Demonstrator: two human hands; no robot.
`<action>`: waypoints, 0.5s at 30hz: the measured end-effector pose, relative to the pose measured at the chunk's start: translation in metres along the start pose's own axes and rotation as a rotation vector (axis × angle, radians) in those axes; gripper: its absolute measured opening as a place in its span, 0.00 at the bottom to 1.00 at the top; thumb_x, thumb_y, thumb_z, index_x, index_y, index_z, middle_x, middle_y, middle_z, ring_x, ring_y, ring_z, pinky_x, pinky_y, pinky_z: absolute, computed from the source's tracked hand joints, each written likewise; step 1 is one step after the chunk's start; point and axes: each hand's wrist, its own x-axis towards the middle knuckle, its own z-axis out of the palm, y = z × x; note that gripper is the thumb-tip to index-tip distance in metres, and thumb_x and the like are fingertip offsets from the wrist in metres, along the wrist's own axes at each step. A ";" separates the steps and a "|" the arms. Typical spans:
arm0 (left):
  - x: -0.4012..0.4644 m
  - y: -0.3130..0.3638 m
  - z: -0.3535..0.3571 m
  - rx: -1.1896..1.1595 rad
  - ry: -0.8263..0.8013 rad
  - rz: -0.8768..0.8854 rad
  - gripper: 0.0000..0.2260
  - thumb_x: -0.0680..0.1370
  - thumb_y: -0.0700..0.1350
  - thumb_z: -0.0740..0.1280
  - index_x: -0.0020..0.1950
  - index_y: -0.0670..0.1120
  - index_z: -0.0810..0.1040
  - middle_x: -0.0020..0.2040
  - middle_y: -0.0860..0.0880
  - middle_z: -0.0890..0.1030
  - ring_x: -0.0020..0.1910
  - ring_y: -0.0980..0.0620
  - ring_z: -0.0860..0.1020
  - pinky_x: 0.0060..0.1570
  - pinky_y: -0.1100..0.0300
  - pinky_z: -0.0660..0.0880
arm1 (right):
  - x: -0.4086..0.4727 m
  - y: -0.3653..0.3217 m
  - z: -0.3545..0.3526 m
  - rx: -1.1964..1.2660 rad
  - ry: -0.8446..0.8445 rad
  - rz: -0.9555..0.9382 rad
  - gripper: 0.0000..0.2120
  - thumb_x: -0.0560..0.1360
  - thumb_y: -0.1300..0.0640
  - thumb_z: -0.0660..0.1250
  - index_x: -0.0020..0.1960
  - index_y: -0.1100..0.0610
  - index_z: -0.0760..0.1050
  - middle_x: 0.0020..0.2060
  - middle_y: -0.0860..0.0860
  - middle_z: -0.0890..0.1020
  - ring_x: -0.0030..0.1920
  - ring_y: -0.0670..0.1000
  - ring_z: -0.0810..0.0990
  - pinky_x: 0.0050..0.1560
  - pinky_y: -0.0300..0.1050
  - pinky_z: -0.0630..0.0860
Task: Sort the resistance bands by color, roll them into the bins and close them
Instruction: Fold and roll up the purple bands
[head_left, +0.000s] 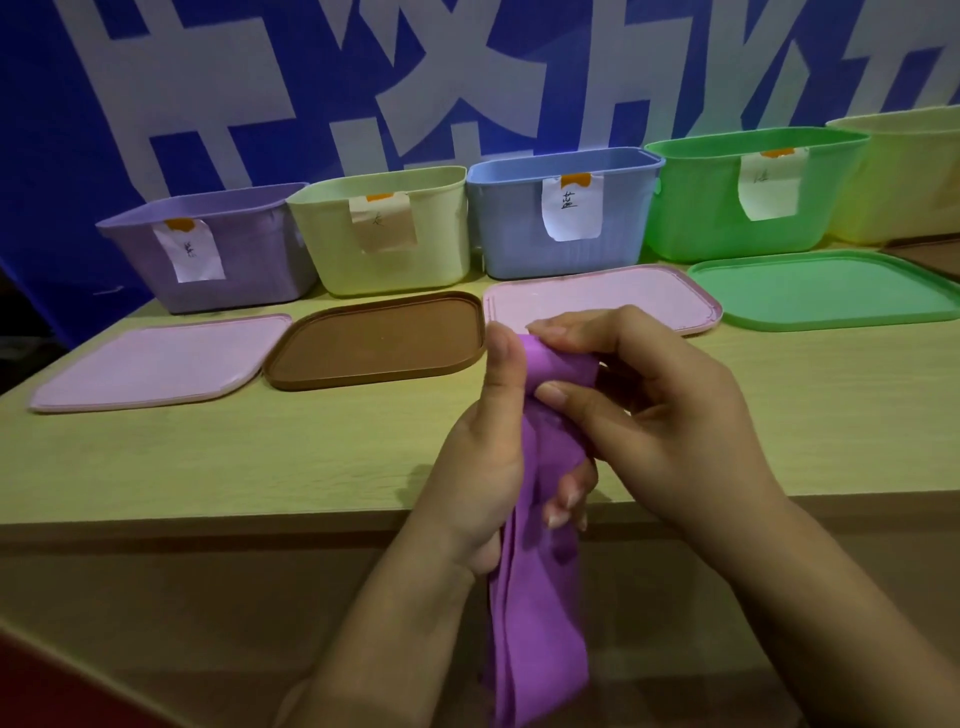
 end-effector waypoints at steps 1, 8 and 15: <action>0.000 -0.001 -0.001 0.013 0.015 -0.002 0.43 0.62 0.76 0.53 0.46 0.38 0.80 0.20 0.45 0.70 0.17 0.52 0.67 0.25 0.62 0.67 | 0.000 0.001 -0.001 0.033 -0.018 0.021 0.14 0.70 0.65 0.70 0.50 0.50 0.74 0.51 0.47 0.81 0.52 0.39 0.80 0.42 0.29 0.77; -0.003 -0.001 -0.011 0.173 0.008 0.069 0.30 0.71 0.68 0.57 0.40 0.42 0.80 0.27 0.43 0.75 0.23 0.48 0.72 0.30 0.58 0.71 | 0.002 0.006 -0.013 0.526 -0.188 0.334 0.09 0.70 0.56 0.74 0.48 0.53 0.78 0.52 0.53 0.82 0.40 0.48 0.78 0.36 0.36 0.74; -0.010 0.003 -0.019 0.175 -0.104 0.057 0.20 0.73 0.61 0.60 0.42 0.45 0.79 0.31 0.44 0.78 0.28 0.50 0.75 0.32 0.59 0.75 | 0.010 0.002 -0.012 0.279 -0.399 0.536 0.19 0.74 0.40 0.56 0.47 0.51 0.79 0.29 0.47 0.77 0.32 0.47 0.75 0.40 0.43 0.74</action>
